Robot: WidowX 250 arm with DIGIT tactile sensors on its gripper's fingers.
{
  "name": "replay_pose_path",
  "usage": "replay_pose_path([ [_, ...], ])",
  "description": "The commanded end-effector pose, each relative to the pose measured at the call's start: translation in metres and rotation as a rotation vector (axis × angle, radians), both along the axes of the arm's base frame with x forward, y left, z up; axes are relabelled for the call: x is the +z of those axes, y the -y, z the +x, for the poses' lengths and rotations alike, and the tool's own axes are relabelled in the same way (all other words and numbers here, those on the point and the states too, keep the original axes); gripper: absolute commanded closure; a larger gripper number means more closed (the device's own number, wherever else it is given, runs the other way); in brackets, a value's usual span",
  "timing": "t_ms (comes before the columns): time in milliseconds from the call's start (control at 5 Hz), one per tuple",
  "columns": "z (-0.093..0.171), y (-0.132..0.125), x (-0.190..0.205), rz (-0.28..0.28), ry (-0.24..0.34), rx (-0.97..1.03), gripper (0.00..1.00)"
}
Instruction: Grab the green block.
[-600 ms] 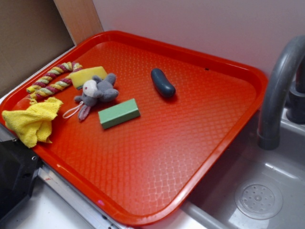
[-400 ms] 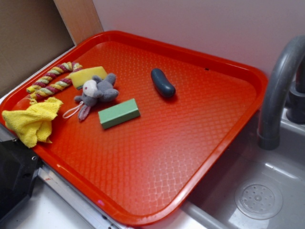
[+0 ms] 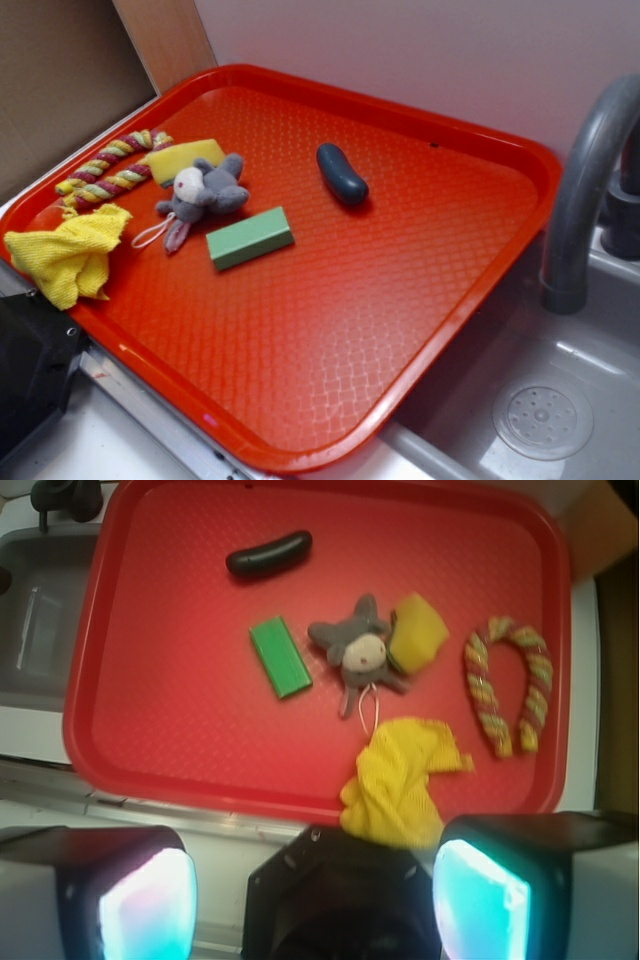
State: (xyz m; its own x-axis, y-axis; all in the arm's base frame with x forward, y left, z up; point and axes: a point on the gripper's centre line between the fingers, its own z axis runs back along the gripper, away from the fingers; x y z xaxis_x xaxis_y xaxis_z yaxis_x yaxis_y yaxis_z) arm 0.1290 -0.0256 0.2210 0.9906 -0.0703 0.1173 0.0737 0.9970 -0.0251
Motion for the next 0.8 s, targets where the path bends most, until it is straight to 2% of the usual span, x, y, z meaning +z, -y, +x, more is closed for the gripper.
replay_pose_path([
  [0,0.034,0.007,-0.038,0.107,0.033,-0.155,0.0],
  [400,0.07,0.019,-0.084,0.125,0.006,-0.239,0.0],
  [600,0.087,0.017,-0.106,0.095,-0.028,-0.271,0.0],
])
